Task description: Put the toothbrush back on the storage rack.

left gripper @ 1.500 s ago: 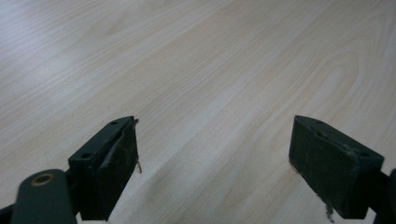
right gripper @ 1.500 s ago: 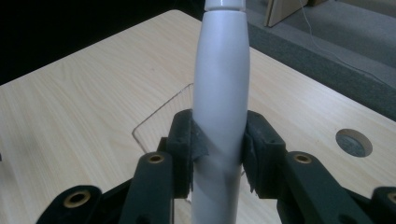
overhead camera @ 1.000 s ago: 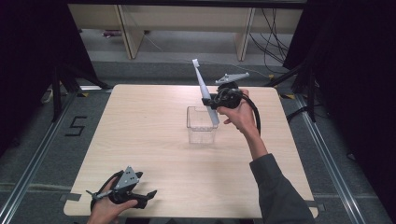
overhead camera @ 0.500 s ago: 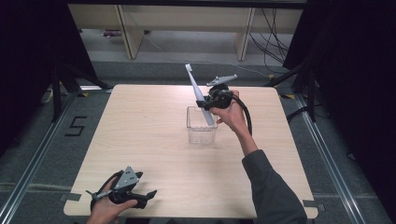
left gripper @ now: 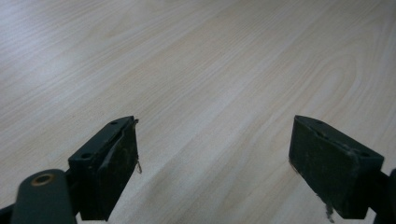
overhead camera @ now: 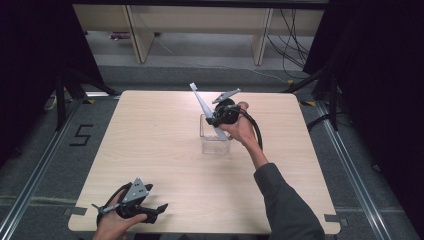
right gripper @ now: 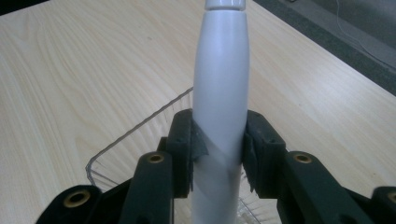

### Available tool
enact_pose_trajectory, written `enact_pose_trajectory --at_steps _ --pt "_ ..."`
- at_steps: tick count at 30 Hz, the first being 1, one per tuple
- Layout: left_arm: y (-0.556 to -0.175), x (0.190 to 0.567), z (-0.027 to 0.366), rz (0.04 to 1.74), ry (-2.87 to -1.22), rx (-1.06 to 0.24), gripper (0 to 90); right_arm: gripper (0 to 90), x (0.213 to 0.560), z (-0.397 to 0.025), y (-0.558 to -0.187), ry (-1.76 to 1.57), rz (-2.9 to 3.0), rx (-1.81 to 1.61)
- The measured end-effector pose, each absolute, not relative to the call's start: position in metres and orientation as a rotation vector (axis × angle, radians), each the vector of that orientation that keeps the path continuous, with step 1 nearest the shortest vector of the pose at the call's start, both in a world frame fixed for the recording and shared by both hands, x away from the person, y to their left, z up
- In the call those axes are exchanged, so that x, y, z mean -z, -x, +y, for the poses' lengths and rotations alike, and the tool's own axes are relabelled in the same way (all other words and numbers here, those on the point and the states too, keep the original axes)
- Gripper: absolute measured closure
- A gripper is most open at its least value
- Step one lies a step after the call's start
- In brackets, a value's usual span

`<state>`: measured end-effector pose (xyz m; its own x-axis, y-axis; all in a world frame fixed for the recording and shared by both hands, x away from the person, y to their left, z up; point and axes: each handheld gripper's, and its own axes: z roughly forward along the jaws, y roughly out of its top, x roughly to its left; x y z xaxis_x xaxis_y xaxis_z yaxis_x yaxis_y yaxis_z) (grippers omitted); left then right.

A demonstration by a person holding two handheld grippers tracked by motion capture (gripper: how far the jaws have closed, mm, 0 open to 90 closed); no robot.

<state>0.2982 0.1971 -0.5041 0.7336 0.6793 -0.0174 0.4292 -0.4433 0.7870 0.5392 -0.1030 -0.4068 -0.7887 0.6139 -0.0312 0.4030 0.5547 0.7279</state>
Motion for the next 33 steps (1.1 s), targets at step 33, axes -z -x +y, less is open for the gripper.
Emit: enact_pose_trajectory --at_steps 33 --pt "-0.298 0.503 0.198 0.831 -2.116 -0.378 15.1 66.5 0.43 -0.089 -0.543 -0.891 2.646 -0.782"
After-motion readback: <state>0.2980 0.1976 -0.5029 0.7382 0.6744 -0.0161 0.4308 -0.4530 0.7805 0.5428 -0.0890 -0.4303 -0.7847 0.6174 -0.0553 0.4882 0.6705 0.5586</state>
